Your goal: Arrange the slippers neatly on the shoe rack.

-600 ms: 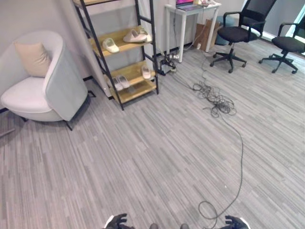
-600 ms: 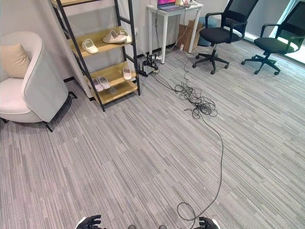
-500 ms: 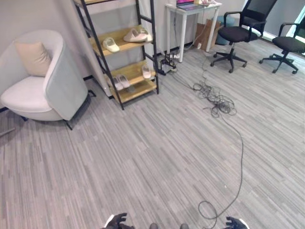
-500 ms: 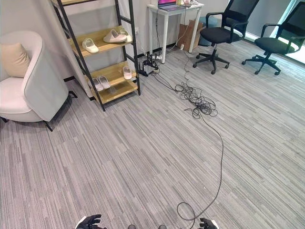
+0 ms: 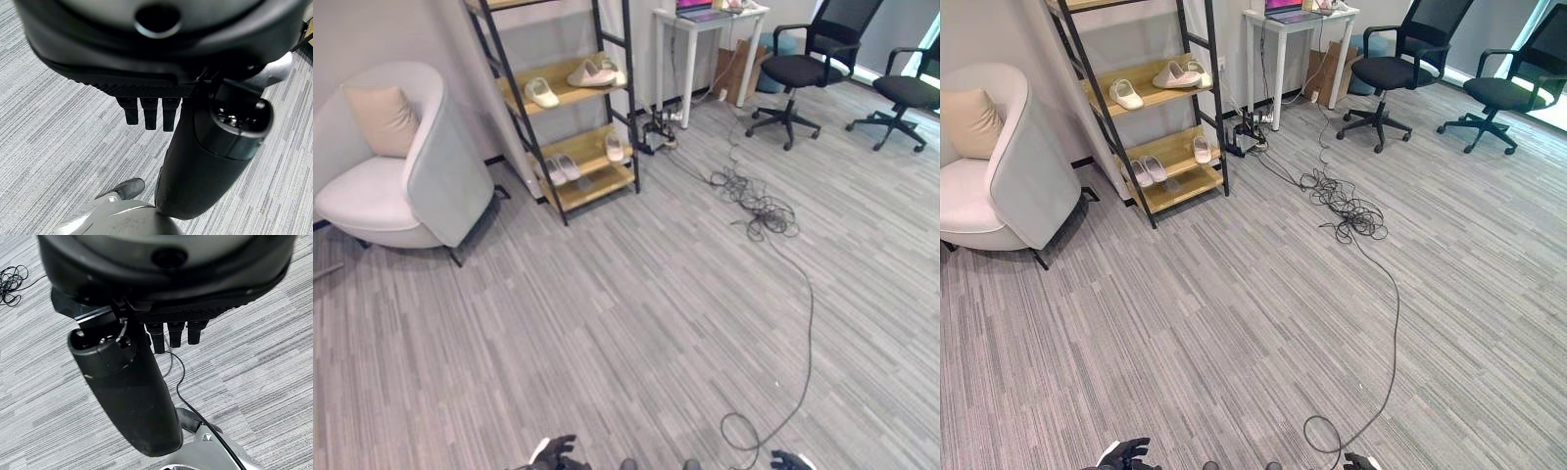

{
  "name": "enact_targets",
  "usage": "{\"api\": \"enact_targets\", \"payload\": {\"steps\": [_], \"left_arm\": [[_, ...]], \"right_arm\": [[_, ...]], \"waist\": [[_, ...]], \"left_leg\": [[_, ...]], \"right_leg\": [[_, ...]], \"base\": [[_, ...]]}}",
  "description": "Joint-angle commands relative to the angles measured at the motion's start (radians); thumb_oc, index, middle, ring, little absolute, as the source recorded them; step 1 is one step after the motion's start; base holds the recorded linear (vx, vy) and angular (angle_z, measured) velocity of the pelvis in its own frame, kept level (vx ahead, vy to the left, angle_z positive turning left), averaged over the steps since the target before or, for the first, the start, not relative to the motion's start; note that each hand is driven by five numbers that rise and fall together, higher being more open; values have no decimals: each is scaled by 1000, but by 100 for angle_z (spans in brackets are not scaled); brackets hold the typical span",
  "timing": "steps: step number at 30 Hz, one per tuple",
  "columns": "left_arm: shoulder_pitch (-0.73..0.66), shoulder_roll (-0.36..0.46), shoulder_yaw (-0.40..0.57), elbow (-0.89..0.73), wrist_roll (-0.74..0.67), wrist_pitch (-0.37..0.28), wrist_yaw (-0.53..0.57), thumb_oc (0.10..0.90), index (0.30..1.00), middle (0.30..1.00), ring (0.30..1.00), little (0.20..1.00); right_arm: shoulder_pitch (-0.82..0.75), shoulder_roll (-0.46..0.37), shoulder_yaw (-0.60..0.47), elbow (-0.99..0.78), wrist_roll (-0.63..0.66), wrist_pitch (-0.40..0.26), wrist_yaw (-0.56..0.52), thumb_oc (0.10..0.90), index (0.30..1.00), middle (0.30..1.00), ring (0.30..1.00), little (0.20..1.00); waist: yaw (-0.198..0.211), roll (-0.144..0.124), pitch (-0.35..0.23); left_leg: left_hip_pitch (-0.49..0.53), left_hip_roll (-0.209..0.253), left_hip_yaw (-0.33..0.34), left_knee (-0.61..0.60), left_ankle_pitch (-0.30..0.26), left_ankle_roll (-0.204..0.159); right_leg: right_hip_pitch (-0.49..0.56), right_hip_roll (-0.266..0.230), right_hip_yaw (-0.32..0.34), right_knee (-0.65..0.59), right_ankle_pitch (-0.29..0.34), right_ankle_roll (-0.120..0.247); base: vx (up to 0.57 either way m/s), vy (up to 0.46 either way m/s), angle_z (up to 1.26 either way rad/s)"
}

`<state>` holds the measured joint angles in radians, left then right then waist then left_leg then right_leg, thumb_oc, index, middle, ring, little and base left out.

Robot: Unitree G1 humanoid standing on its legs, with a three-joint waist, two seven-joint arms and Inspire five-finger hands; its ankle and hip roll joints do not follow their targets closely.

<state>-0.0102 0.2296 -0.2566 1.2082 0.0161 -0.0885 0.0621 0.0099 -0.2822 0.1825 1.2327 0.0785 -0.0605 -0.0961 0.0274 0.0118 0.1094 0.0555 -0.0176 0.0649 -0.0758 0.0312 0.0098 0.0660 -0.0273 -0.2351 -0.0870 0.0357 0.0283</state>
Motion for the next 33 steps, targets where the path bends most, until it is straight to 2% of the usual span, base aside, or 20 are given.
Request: {"api": "enact_targets", "payload": {"steps": [1,10,11,12,14,17,19,22,24,25,27,29,30,31,32,33], "left_arm": [[-77,-12,-34,35,40,-15,16,800,900,900,900,900],[-93,-16,-67,14,47,-17,20,800,900,900,900,900],[-96,-18,-76,7,54,-19,19,800,900,900,900,900],[-96,-18,-76,7,54,-19,19,800,900,900,900,900],[-104,-25,-79,3,41,-18,23,800,900,900,900,900],[-102,-29,-82,3,30,-17,28,800,900,900,900,900],[-97,-31,-83,5,31,-16,31,800,900,900,900,900],[-93,-31,-85,6,35,-15,33,800,900,900,900,900],[-89,-28,-85,5,38,-16,32,800,900,900,900,900],[-82,-22,-76,-3,32,-17,27,800,900,900,900,900],[-77,-20,-72,-1,34,-17,29,800,900,900,900,900],[-68,-21,-59,5,33,-15,29,800,900,900,900,900],[-68,-21,-59,4,33,-15,29,800,900,900,900,900],[-71,-10,-59,-6,31,-14,27,800,900,900,900,900],[-71,-11,-59,-6,31,-14,27,800,900,900,900,900],[-77,-1,-54,-13,24,-12,30,800,900,900,900,900]], "right_arm": [[-38,-45,22,10,-18,-19,-20,800,900,900,900,900],[-50,-47,20,-7,-1,-24,-25,800,900,900,900,900],[-50,-48,22,-10,1,-26,-25,800,900,900,900,900],[-50,-48,22,-10,1,-26,-25,800,900,900,900,900],[-54,-52,19,-19,17,-31,-30,800,900,900,900,900],[-53,-54,16,-23,35,-31,-36,800,900,900,900,900],[-52,-55,12,-22,42,-32,-39,800,900,900,900,900],[-48,-54,8,-26,48,-32,-39,800,900,900,900,900],[-49,-51,7,-32,58,-33,-40,800,900,900,900,900],[-57,-46,17,-45,55,-31,-38,800,900,900,900,900],[-53,-43,22,-49,47,-30,-35,800,900,900,900,900],[-52,-41,22,-59,23,-29,-31,800,900,900,900,900],[-52,-41,22,-60,23,-29,-31,800,900,900,900,900],[-62,-37,30,-87,17,-27,-20,800,900,900,900,900],[-62,-37,30,-87,17,-27,-20,800,900,900,900,900],[-74,-36,35,-108,18,-24,-16,800,900,900,900,900]], "waist": [[1,-11,-7],[-10,-3,16],[-11,-6,28],[-11,-6,28],[-8,-20,57],[-5,-27,68],[2,-31,65],[10,-38,57],[29,-42,53],[59,-40,45],[64,-44,39],[68,-46,20],[69,-47,21],[59,-48,28],[61,-46,26],[45,-31,43]], "left_leg": [[-4,52,13,3,-13,-76],[-48,71,7,66,-24,-93],[-74,78,9,121,-35,-99],[-77,79,8,125,-37,-100],[-149,85,17,250,-35,-118],[-200,95,20,323,-26,-111],[-238,76,26,311,-44,-95],[-270,60,42,276,-33,-89],[-321,46,58,240,11,-88],[-335,30,29,209,26,-87],[-319,21,19,196,26,-77],[-273,3,28,172,11,-45],[-272,3,29,171,11,-44],[-220,-13,36,158,-12,-13],[-224,-9,36,158,-10,-14],[-185,-5,38,155,-30,7]], "right_leg": [[-1,-29,-14,100,-114,66],[-40,-25,-7,139,-133,48],[-42,-25,-2,138,-137,42],[-43,-24,-2,138,-136,42],[-39,-30,-1,131,-134,32],[-30,-33,-4,125,-137,29],[-14,-30,0,114,-146,32],[7,-25,6,100,-155,38],[41,-14,26,85,-169,44],[60,-2,62,99,-189,47],[71,-5,71,111,-202,51],[61,-40,69,211,-192,91],[59,-42,70,214,-194,92],[-18,-81,83,398,-116,134],[-21,-78,84,395,-111,133],[-83,-94,88,538,-36,158]], "base": [[7,-58,0],[1,-61,5],[-7,-50,10],[-40,-101,11],[-33,-73,10],[44,-30,2],[159,-7,-4],[170,18,9],[267,70,5],[354,128,-9],[264,133,-61],[248,191,-77],[228,209,-42],[153,150,-47],[229,253,-55],[102,139,-24]]}}
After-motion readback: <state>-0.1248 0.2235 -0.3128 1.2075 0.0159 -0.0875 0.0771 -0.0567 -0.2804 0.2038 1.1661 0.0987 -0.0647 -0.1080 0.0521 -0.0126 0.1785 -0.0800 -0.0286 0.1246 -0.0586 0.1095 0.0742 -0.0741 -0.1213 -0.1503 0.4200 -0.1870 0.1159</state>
